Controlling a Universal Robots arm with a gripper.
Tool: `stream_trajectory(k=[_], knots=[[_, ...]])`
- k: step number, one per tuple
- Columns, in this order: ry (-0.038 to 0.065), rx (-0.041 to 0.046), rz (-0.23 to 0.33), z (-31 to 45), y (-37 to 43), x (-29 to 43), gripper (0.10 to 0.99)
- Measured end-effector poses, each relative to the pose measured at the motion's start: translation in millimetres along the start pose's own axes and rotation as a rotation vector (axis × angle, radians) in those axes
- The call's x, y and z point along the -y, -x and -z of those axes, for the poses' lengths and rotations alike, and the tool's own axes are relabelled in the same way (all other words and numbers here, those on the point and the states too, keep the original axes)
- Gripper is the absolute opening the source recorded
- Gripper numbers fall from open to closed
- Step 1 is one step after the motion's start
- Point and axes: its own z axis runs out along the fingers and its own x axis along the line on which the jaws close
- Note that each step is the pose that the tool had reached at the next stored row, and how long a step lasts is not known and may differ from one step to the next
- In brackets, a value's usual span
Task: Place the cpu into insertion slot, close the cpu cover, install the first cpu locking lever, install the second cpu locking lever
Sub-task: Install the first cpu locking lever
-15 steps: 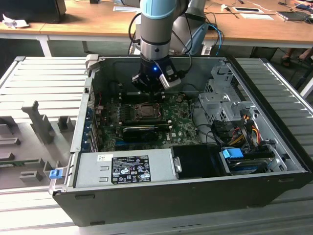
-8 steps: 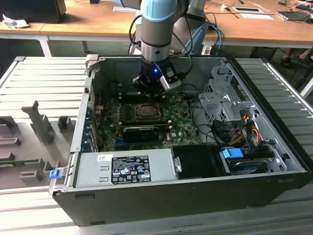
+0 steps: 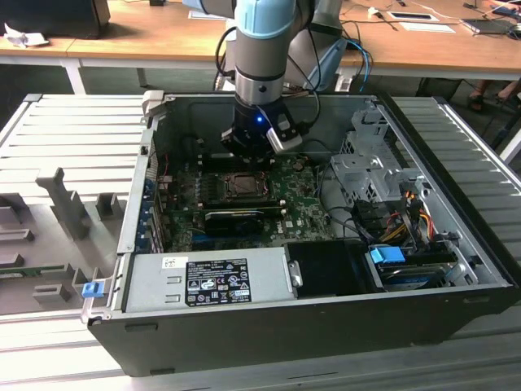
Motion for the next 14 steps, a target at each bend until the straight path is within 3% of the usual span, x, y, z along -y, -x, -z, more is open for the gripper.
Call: stream_trajectory(k=[6,9,11,14], knots=[[0.0,0.0002,0.0,-1.8,0.3,0.9,0.106],[0.01,0.0002,0.0,-1.9,0.4,0.9,0.106],[0.011,0.0003,0.0,-2.0,0.4,0.9,0.106],[0.011,0.0001,0.0,4.6,0.4,0.3,0.106]])
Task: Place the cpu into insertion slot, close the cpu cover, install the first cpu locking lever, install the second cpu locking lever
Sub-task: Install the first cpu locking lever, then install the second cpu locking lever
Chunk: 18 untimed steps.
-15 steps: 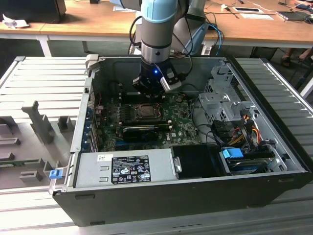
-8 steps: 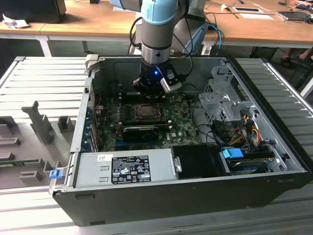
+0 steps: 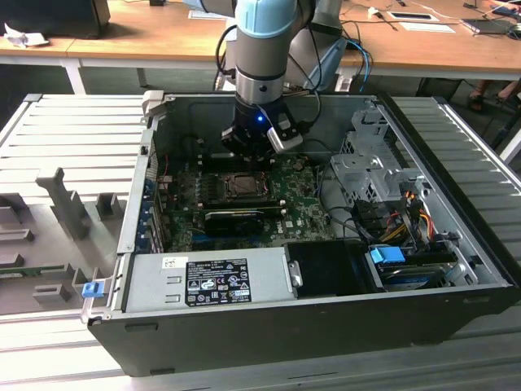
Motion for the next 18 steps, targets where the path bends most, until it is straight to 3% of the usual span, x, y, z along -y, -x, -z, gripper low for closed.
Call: stream_trajectory(k=[3,5,18], knots=[[-0.004,0.0002,0.0,7.4,0.1,-1.0,0.106],[-0.01,0.0,0.0,7.7,0.1,0.3,0.106],[-0.011,0.0001,0.0,8.4,0.1,6.7,0.106]])
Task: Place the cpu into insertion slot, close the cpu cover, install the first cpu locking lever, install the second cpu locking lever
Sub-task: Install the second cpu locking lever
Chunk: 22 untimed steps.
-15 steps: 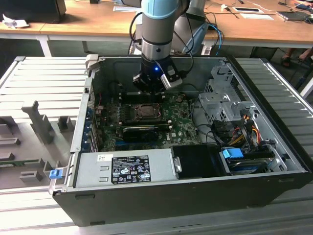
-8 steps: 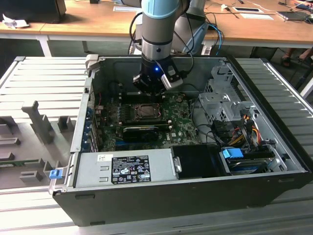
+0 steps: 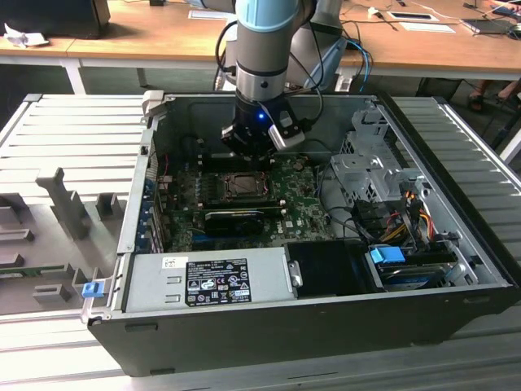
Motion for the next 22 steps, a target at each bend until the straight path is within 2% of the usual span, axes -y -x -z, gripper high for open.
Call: stream_trajectory(k=[8,12,22], knots=[[0.0,0.0,0.0,0.5,0.0,2.7,0.106],[0.0,0.0002,0.0,4.4,0.1,2.4,0.106],[-0.001,0.0,-0.001,6.1,0.1,6.5,0.106]])
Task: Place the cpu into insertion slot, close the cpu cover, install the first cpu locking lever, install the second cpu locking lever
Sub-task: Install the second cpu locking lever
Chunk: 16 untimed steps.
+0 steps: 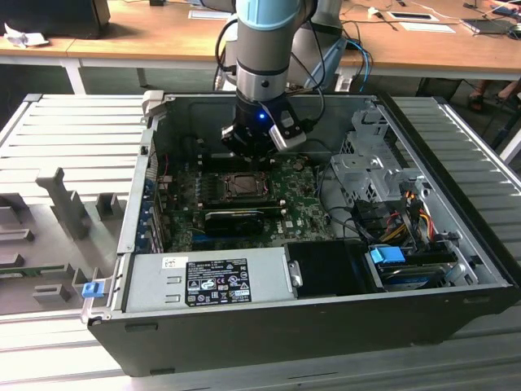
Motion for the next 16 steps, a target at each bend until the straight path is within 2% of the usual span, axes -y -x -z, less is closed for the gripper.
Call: stream_trajectory(k=[2,3,4,9,11,12,14,16], knots=[[-0.001,0.0001,0.0,5.0,0.1,-0.5,0.106],[-0.002,0.0001,0.0,10.5,0.2,-1.1,0.106],[-0.003,0.0001,0.0,21.2,0.2,-2.2,0.106],[-0.003,0.0002,0.0,22.6,0.3,3.5,0.106],[-0.003,0.0001,0.0,23.1,0.5,8.6,0.106],[-0.003,0.0,0.0,23.9,0.7,17.9,0.106],[-0.003,0.0,0.0,24.2,0.7,22.4,0.106],[-0.003,-0.0001,0.001,24.9,0.7,31.6,0.106]])
